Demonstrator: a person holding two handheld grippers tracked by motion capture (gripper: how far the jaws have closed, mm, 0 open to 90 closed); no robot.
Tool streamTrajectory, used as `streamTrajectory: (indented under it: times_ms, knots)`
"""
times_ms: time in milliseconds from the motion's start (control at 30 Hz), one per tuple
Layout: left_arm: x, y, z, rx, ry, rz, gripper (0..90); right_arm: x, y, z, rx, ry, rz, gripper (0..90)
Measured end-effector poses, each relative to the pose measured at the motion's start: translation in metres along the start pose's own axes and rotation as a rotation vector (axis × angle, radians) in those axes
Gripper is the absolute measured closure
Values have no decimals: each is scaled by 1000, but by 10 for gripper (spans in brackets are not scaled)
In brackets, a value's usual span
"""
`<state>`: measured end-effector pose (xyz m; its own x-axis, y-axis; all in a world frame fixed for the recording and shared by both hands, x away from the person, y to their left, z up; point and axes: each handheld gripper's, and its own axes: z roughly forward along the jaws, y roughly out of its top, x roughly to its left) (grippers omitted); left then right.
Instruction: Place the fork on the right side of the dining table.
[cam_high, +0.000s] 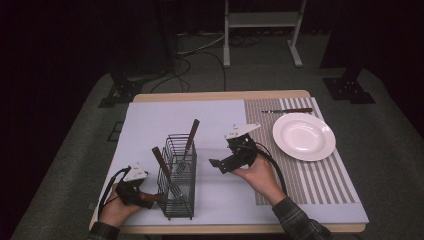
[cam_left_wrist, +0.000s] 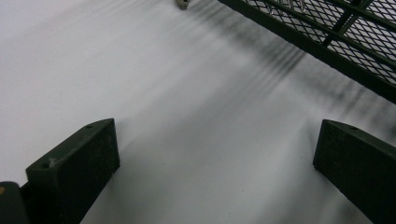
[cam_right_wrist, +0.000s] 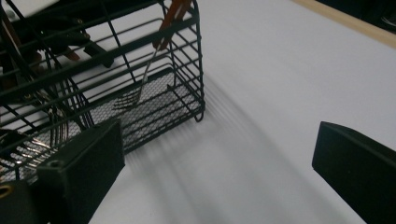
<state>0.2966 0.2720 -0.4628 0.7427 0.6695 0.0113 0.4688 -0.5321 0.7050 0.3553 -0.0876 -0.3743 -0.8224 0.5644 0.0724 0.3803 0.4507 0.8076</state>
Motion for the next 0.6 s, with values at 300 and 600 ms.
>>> streamTrajectory:
  times_ms: [300, 600]
  knots:
    - [0, 0, 0, 2, -1, 0, 0, -1, 19, 1, -38, 17, -12, 32]
    - [0, 0, 0, 0, 1, 1, 0, -1, 36, 5, -79, 46, -8, 70]
